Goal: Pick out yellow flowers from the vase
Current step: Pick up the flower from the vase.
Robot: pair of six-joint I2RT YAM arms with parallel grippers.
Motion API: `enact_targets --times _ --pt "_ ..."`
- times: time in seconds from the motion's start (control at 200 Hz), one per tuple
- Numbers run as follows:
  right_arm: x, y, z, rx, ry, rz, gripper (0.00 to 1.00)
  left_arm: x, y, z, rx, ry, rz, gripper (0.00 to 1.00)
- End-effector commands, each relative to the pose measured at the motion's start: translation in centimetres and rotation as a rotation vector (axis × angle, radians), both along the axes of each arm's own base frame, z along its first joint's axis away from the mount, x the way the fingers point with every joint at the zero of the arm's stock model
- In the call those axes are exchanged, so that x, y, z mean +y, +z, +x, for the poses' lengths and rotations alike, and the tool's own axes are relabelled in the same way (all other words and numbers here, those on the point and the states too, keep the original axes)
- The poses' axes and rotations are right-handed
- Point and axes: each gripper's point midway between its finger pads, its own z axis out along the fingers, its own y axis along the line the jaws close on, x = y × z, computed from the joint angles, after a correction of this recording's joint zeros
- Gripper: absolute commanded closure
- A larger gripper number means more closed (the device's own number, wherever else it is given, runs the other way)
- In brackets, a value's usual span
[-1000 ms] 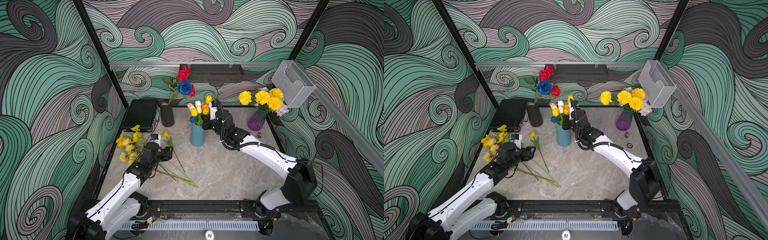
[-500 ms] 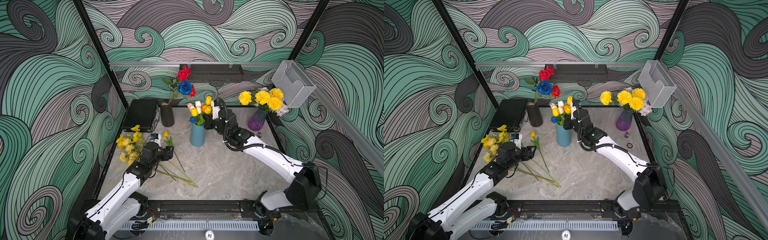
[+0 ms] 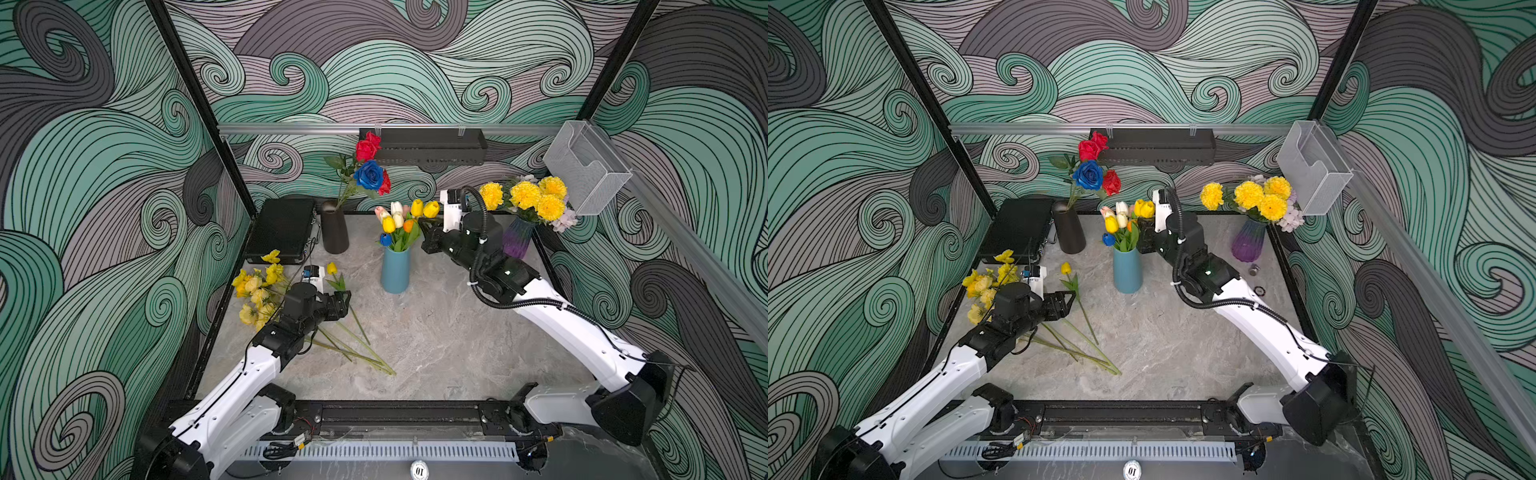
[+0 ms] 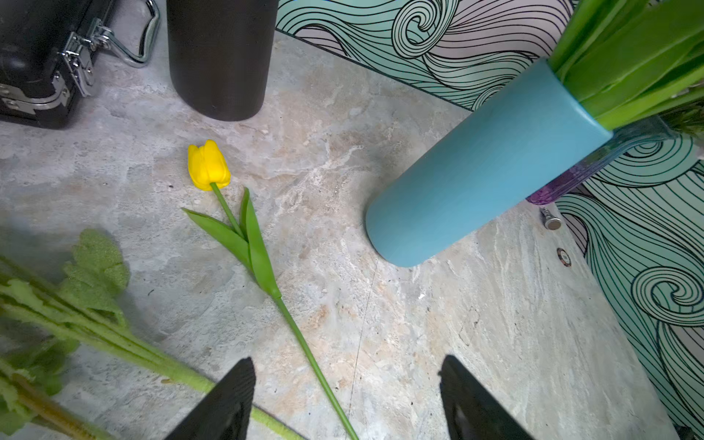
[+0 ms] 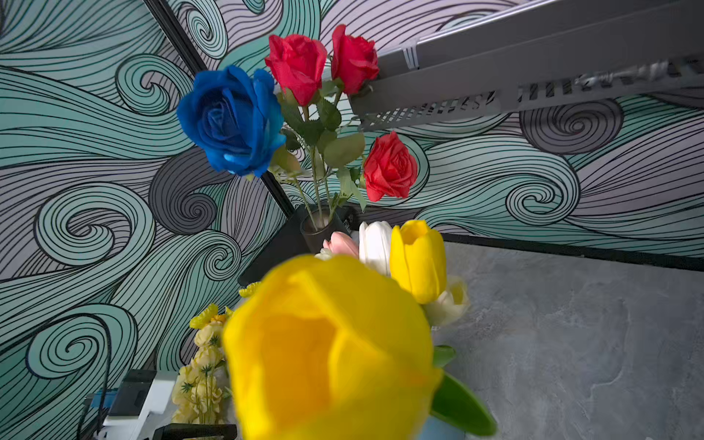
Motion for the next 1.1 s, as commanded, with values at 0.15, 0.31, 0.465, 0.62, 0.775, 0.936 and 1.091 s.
enact_targets --times 0.15,0.31,0.465,0.62,0.775,0.936,1.091 --pt "-3.5 5.8 -2.7 -0.064 0.069 0.118 0.97 -1.4 4.3 0.5 -0.083 -0.059 -0.065 0.24" --pt "-5.9 7.1 -4.4 -0.082 0.081 0.126 0.97 -1.4 4.6 0.3 -0.089 -0.066 -0.058 0.24" --pt "-7.2 7.0 -6.6 -0.104 0.095 0.077 0.96 -1.8 5.7 0.3 -0.106 -0.080 -0.072 0.25" --pt "-6.6 5.0 -8.0 -0.063 0.165 0.048 0.97 -2.8 7.0 0.2 -0.123 -0.133 -0.093 0.25" --pt "-4.5 2.0 -8.6 0.009 0.288 0.063 0.98 -5.6 9.0 -0.3 -0.157 -0.281 -0.115 0.25" --pt "-2.4 0.0 -8.9 0.050 0.387 0.069 0.98 -8.6 10.3 -1.5 -0.203 -0.415 -0.082 0.25" --pt "-0.4 -1.0 -9.4 0.048 0.463 0.026 0.98 -11.8 10.1 -3.0 -0.203 -0.555 -0.021 0.26"
